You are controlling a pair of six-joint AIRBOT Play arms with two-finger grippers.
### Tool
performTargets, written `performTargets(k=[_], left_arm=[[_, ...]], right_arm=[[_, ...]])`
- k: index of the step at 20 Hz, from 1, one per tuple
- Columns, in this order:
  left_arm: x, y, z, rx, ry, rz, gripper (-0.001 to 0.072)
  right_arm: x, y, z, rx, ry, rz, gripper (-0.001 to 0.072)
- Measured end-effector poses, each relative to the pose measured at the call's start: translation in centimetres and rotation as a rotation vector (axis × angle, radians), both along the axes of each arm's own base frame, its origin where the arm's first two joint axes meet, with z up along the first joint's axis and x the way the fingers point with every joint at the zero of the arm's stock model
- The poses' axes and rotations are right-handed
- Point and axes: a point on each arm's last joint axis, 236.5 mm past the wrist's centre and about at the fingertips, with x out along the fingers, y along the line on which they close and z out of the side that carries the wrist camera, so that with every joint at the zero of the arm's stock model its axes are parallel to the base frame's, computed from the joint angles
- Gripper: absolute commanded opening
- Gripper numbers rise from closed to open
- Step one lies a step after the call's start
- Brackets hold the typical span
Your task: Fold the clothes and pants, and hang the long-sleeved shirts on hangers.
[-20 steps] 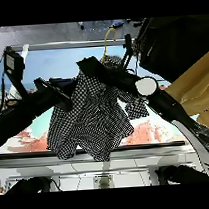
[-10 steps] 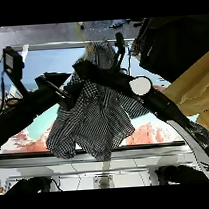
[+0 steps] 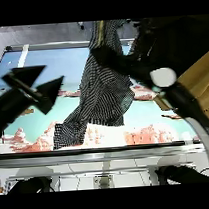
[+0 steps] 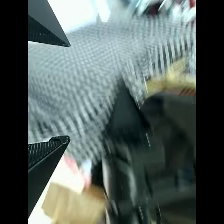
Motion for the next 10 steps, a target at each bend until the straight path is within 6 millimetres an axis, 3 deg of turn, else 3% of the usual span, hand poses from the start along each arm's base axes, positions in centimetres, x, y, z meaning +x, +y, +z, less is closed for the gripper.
performTargets(k=[3, 5, 7, 10], left_arm=[[-0.5, 2.8, 1.7, 0.007, -0.066, 0.077, 0.0675], [-0.4, 4.2, 2.2, 0.002, -0.080, 0.121, 0.0674], [0.1, 5.3, 2.2, -0.008, -0.070, 0.159, 0.0675], [0.7, 6.1, 1.9, -0.019, -0.046, 0.188, 0.0674]], right_arm=[[-2.3, -5.4, 6.9, 0.031, -0.133, -0.067, 0.0040], [-5.9, -8.6, 12.2, 0.054, -0.246, -0.096, 0.0041], [-11.0, -11.1, 17.7, 0.079, -0.381, -0.119, 0.0041], [-19.3, -14.2, 24.0, 0.083, -0.590, -0.166, 0.0041]])
